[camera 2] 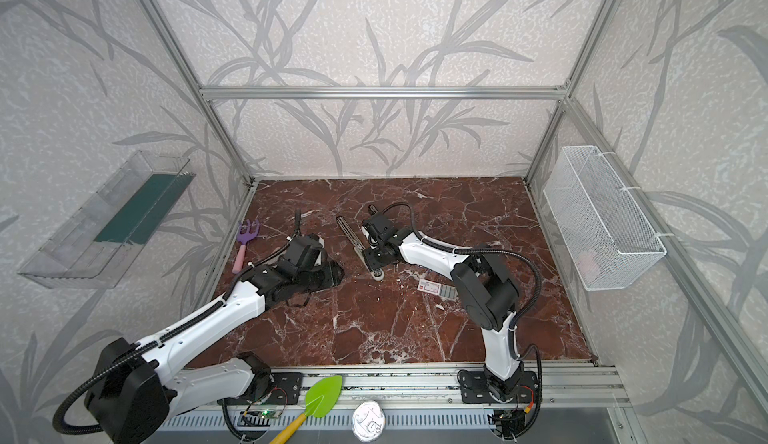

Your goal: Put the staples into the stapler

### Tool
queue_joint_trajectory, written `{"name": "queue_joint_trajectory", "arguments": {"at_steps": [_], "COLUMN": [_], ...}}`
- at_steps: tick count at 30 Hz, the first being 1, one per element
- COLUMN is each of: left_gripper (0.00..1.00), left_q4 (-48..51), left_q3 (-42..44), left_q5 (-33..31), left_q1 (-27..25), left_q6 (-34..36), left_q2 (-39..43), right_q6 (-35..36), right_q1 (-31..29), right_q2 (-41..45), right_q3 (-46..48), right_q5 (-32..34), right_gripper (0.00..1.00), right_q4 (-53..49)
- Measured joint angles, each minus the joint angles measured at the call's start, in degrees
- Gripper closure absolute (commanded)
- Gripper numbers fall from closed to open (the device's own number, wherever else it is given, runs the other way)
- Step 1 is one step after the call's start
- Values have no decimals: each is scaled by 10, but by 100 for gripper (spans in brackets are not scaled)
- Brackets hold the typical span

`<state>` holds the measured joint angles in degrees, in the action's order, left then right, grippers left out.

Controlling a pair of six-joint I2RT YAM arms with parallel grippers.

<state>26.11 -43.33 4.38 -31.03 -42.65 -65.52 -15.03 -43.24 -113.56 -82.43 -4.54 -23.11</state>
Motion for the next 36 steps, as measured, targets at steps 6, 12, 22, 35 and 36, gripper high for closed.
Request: {"name": "queue_joint_trajectory", "arguments": {"at_steps": [6, 12, 22, 35, 36], "left_gripper": [41, 41, 41, 42, 42], "left_q4": [10, 11, -13, -40, -41], "left_q3": [11, 16, 16, 16, 16], "left_q5": [-12, -14, 3, 20, 20], "left_q1": [17, 36, 67, 79, 80], "left_q6": [-10, -10, -10, -10, -10], "left_q2": [18, 18, -19, -75, -76], "right_q6": [3, 0, -49, -110, -112], "right_q1": [-1, -8, -35, -81, -80], "right_q2": [-68, -85, -59, -45, -40], "right_q3": [-63, -69, -28, 2, 9], "right_q5": [0, 0, -10, -94, -94], "right_gripper": [63, 80, 73, 63, 63], "right_q4": [-16, -44, -41, 5, 9]}}
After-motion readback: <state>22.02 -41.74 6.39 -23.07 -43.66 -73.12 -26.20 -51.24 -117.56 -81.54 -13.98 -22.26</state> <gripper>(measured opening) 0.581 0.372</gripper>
